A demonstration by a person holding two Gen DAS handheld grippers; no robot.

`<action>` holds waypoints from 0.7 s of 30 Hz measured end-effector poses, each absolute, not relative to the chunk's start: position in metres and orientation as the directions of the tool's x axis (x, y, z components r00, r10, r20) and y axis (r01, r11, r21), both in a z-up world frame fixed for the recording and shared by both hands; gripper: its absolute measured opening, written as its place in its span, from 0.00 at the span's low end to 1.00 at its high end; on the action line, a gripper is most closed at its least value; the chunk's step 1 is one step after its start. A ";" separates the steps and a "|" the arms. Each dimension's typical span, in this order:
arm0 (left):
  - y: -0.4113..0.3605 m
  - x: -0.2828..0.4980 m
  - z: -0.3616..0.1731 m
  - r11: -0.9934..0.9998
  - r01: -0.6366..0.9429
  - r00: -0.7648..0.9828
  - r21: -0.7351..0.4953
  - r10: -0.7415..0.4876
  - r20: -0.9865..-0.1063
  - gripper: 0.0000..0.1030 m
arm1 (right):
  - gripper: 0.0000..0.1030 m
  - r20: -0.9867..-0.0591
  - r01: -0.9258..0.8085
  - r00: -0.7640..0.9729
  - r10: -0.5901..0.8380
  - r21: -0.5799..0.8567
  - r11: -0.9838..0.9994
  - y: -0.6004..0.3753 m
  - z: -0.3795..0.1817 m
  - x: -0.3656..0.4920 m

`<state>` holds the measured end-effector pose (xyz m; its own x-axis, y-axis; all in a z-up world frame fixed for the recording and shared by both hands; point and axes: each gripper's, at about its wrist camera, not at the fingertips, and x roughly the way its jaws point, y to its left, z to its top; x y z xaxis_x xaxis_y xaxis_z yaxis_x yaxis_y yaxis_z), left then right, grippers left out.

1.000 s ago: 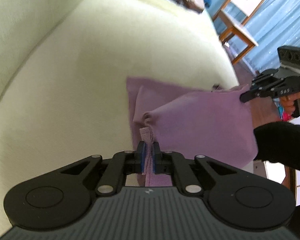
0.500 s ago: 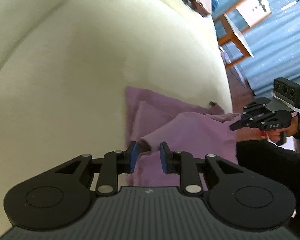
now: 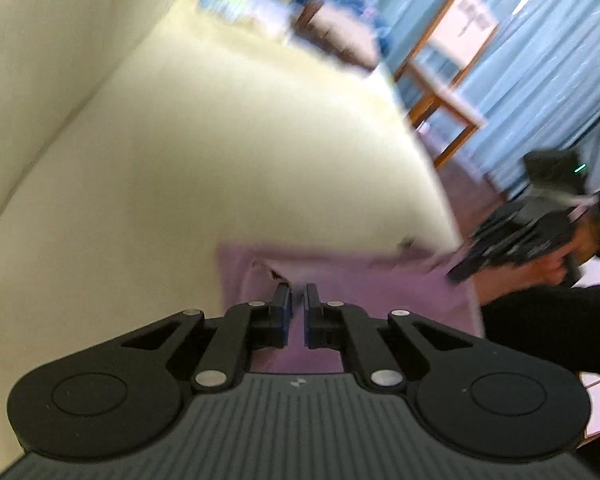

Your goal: Fold clothes

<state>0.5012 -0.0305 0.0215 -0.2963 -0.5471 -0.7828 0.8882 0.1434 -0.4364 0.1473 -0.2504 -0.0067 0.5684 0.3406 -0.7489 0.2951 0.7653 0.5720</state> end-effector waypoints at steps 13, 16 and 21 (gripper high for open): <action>-0.066 0.527 0.000 0.214 0.813 -0.366 -0.541 -0.533 -0.762 0.00 | 0.06 -0.736 0.349 0.581 0.348 0.611 0.710 -0.251 -0.001 0.147; -0.057 0.525 0.010 0.185 0.842 -0.324 -0.506 -0.576 -0.750 0.00 | 0.06 -0.738 0.363 0.588 0.331 0.607 0.707 -0.253 0.001 0.144; -0.044 0.532 0.007 0.225 0.838 -0.287 -0.497 -0.595 -0.751 0.00 | 0.05 -0.728 0.415 0.610 0.312 0.629 0.657 -0.263 -0.001 0.135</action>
